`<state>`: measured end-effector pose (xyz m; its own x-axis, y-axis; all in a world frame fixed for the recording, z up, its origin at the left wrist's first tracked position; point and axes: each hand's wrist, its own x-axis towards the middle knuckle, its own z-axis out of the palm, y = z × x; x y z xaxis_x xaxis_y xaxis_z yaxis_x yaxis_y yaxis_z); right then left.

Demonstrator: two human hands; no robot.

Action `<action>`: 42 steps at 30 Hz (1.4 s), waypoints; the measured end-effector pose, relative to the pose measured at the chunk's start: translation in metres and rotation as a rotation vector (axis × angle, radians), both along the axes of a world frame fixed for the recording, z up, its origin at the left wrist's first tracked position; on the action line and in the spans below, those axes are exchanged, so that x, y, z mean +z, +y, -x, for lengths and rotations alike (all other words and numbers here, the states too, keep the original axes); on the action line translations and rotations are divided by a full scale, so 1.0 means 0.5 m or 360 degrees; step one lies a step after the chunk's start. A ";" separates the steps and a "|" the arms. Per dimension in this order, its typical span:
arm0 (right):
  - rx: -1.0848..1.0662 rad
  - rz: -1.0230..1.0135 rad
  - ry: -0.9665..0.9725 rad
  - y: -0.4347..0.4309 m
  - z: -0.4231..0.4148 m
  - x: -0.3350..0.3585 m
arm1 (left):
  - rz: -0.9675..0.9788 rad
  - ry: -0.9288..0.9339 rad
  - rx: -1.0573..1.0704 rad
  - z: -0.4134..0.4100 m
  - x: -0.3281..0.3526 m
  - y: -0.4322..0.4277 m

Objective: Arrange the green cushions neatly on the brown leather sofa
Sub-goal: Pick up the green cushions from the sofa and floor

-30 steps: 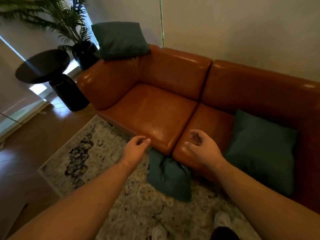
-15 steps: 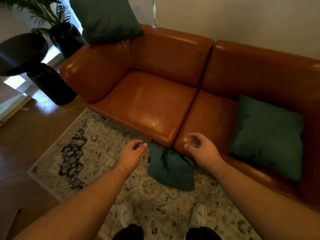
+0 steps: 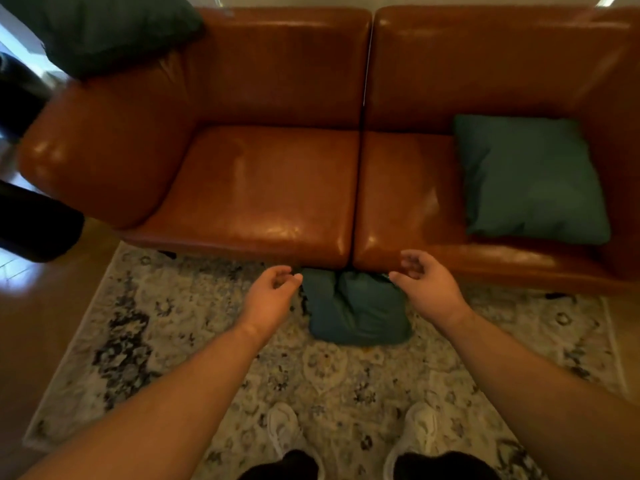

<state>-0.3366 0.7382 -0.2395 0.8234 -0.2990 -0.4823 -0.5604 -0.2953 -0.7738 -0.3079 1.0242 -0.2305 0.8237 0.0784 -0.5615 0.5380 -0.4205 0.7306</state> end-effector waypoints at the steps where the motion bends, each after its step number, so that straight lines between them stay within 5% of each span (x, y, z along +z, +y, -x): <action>1: -0.0013 -0.0005 0.0013 0.005 0.003 -0.027 | -0.0006 0.0004 0.0005 0.003 -0.026 0.005; 21: -0.0224 0.0454 0.0005 -0.098 -0.010 -0.897 | 0.0327 -0.0141 0.0173 -0.034 -0.948 -0.041; 25: -0.0267 0.0608 0.0027 -0.124 -0.021 -0.992 | 0.0439 -0.0134 0.0194 -0.054 -1.023 -0.046; 31: -0.0170 -0.0049 -0.0127 -0.127 0.001 -1.035 | 0.0505 -0.0101 0.0158 -0.058 -1.054 -0.055; 42: -0.0222 0.0025 -0.0325 -0.120 0.005 -1.065 | 0.0429 -0.0175 0.0275 -0.071 -1.090 -0.039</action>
<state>-0.3391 0.6784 -0.7721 0.8536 -0.4225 -0.3046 -0.4291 -0.2390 -0.8711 -0.2724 1.0049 -0.7753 0.8680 0.0830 -0.4895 0.4962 -0.1134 0.8607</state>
